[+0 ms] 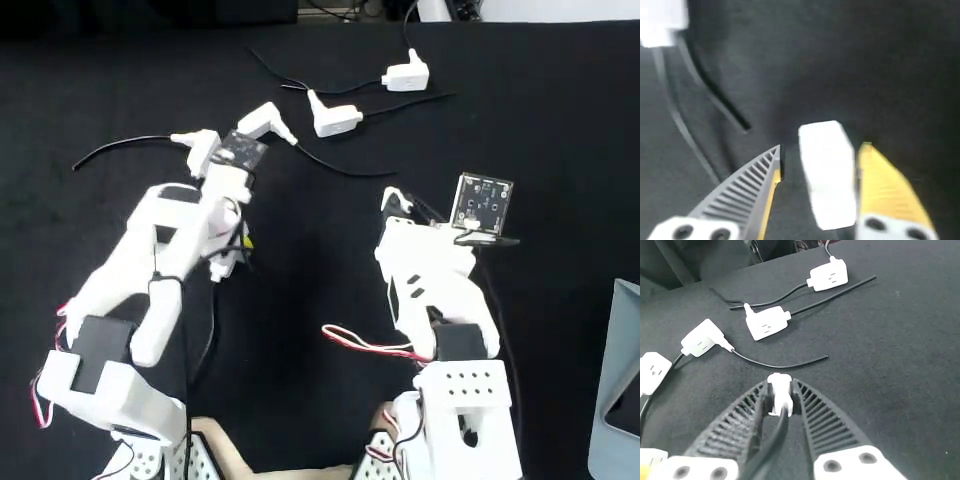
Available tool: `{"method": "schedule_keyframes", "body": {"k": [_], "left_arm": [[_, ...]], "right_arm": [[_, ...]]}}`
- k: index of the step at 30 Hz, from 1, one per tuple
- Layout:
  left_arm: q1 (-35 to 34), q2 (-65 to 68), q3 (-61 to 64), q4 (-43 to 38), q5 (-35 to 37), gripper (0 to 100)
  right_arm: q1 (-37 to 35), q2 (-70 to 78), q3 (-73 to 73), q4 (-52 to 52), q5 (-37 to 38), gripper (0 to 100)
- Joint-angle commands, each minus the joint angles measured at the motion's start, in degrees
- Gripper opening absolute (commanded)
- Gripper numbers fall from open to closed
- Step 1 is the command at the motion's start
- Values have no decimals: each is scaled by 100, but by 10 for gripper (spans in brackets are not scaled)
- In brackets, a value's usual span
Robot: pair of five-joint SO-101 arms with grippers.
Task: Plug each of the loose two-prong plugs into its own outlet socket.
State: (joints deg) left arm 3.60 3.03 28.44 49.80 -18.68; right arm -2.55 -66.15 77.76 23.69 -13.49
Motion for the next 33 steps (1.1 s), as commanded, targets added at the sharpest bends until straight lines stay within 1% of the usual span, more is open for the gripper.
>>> {"method": "schedule_keyframes", "body": {"k": [1, 5, 9, 11, 14, 17, 20, 23, 27, 33], "left_arm": [[-435, -35, -787, 308, 211, 303], [-743, -35, -1314, 659, 211, 306], [-892, -35, -1789, 1187, 105, 303], [-884, -35, -1956, 1503, -44, 302], [-813, -35, -2079, 1864, -70, 294], [-664, -35, -2123, 2084, -79, 268], [-470, -35, -2079, 2242, -79, 265], [-462, -35, -2026, 2347, -79, 265], [-760, 9, -1710, 2233, -88, 269], [-1455, 26, -769, 1187, -668, 268]], "right_arm": [[-70, -57, -66, -132, -18, 11], [-70, -57, -66, -132, -18, 11], [-70, -57, -66, -132, -18, 11], [-70, -57, -66, -132, -18, 11], [-70, -57, -66, -132, -18, 11], [-70, -57, -66, -132, -9, 11], [-70, -57, -57, -132, -9, 11], [-70, -57, -57, -132, -9, 11], [-70, -57, -48, -132, -9, 12], [-70, -57, -48, -132, -9, 12]]}}
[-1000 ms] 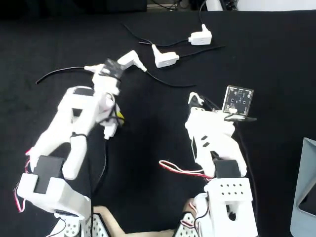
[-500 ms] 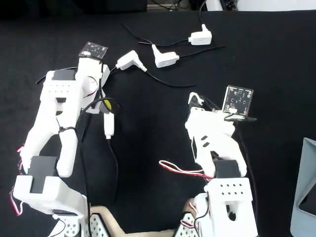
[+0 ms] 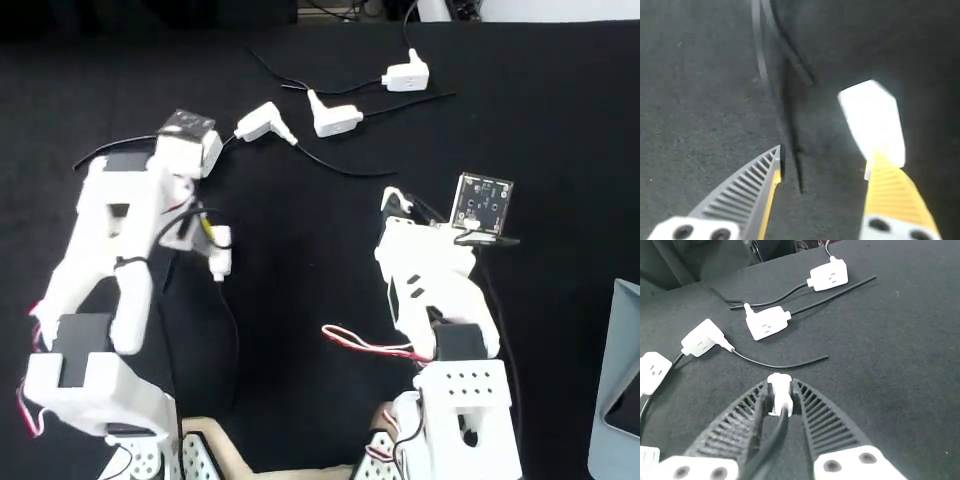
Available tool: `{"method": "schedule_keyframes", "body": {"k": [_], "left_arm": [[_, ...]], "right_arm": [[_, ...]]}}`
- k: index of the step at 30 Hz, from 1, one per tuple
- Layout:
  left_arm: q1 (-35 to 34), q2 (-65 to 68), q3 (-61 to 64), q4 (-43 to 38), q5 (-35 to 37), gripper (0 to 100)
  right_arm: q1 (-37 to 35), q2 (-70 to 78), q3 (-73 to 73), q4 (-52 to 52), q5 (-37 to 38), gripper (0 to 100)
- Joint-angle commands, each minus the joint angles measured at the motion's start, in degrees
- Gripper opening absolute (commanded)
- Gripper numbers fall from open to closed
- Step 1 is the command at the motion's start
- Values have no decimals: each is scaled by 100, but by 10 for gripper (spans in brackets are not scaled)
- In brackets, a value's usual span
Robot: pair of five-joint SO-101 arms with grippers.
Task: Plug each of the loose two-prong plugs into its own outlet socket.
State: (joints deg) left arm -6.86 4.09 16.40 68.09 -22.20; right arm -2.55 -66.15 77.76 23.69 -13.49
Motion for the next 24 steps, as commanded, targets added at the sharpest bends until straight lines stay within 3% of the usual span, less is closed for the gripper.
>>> {"method": "schedule_keyframes", "body": {"k": [1, 4, 8, 16, 20, 24], "left_arm": [[-497, -105, 514, -747, -369, 268], [-725, -141, 453, -712, -369, 268], [-752, -141, -180, 0, -369, 268], [-48, -571, -954, 1064, 79, 264], [514, -659, -426, 862, 413, 267], [629, -422, 409, -264, 633, 265]], "right_arm": [[-70, -57, -57, -132, -9, 12], [-70, -57, -57, -132, -9, 12], [-70, -57, -57, -132, -9, 12], [-70, -57, -57, -132, -9, 12], [-70, -57, -57, -132, -9, 12], [-70, -57, -48, -132, -9, 12]]}}
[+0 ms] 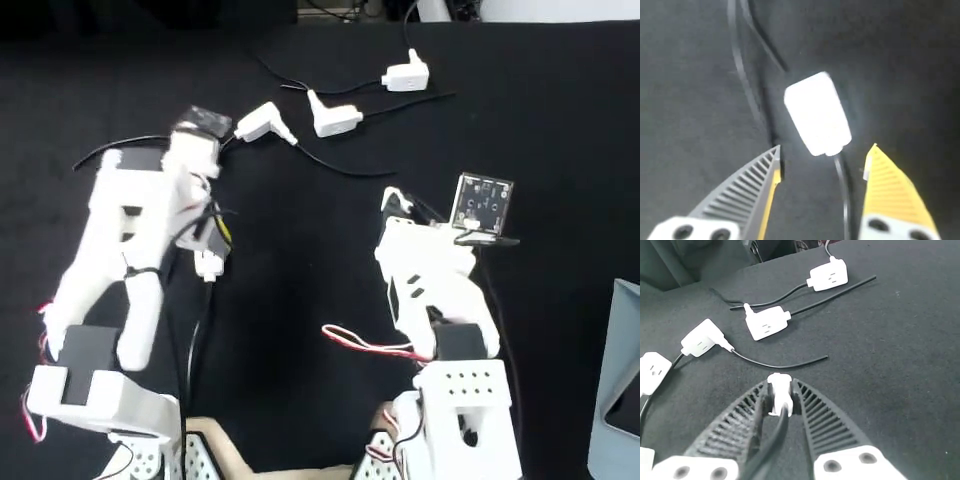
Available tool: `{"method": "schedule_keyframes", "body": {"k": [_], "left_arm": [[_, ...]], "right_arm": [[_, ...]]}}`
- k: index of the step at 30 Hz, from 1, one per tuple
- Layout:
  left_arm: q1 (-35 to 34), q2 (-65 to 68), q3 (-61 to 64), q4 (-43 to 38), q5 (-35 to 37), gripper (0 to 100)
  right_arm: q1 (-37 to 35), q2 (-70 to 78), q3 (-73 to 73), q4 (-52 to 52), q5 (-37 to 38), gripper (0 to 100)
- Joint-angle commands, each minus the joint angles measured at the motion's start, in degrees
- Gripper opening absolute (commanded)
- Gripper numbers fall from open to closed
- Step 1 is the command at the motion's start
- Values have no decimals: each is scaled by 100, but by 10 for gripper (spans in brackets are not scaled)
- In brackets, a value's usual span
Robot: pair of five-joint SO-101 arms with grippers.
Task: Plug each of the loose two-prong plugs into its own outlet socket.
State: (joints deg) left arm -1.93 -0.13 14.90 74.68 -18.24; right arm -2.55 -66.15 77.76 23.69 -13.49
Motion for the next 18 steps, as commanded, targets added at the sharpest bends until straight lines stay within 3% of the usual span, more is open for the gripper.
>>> {"method": "schedule_keyframes", "body": {"k": [1, 7, 13, 18], "left_arm": [[136, 79, 743, -1240, 290, 264], [198, 633, 1262, -2180, 369, 256], [479, 703, 1288, -2207, 246, 82], [1112, 703, 1393, -1820, -580, 29]], "right_arm": [[-70, -57, -48, -132, -9, 12], [-70, -57, -48, -132, -9, 12], [-70, -57, -48, -132, -9, 12], [-53, -57, -48, -132, -9, 12]]}}
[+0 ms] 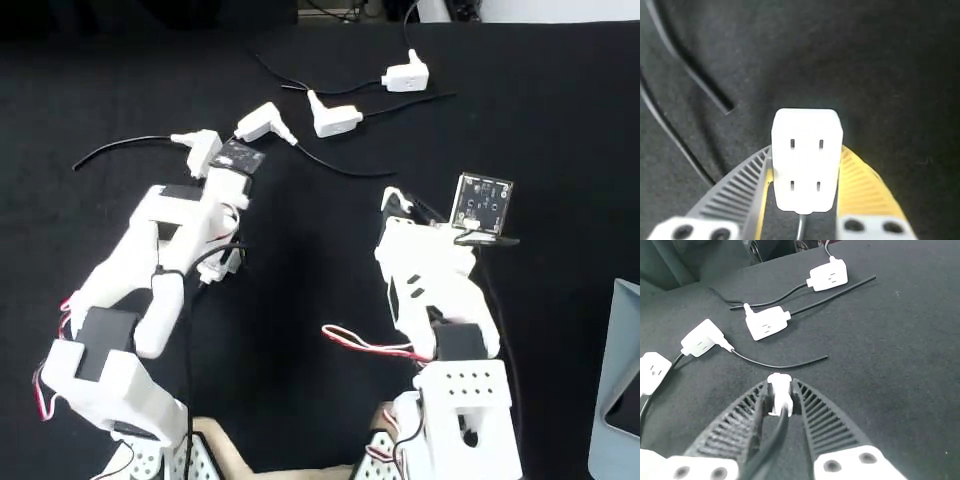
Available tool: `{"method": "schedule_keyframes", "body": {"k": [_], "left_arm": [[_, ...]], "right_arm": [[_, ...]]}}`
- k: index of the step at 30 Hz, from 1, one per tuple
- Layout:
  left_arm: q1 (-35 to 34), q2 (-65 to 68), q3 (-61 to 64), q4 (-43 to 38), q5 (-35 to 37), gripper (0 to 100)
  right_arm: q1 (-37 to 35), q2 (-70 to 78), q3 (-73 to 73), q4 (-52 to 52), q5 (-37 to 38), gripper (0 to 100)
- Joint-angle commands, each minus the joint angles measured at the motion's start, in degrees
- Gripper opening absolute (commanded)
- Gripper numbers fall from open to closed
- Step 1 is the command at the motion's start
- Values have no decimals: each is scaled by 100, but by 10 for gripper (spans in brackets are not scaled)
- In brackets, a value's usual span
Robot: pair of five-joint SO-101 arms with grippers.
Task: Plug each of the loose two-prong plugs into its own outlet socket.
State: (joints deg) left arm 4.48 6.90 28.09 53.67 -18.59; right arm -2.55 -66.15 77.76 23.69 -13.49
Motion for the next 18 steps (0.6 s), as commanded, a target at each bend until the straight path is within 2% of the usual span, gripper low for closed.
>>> {"method": "schedule_keyframes", "body": {"k": [1, 5, 9, 13, 18], "left_arm": [[593, 0, 119, 378, -615, 29], [919, -211, 505, 387, -686, 29], [1253, -1011, 989, 387, -686, 29], [1235, -1864, 1218, 387, -695, 38], [884, -2110, 1244, 431, -695, 230]], "right_arm": [[-53, -57, -48, -132, -9, 12], [-44, -57, -48, -132, 0, 12], [-53, -57, -66, -105, 0, 12], [-79, -66, -48, -88, 211, 12], [-79, -66, -40, -70, 281, 12]]}}
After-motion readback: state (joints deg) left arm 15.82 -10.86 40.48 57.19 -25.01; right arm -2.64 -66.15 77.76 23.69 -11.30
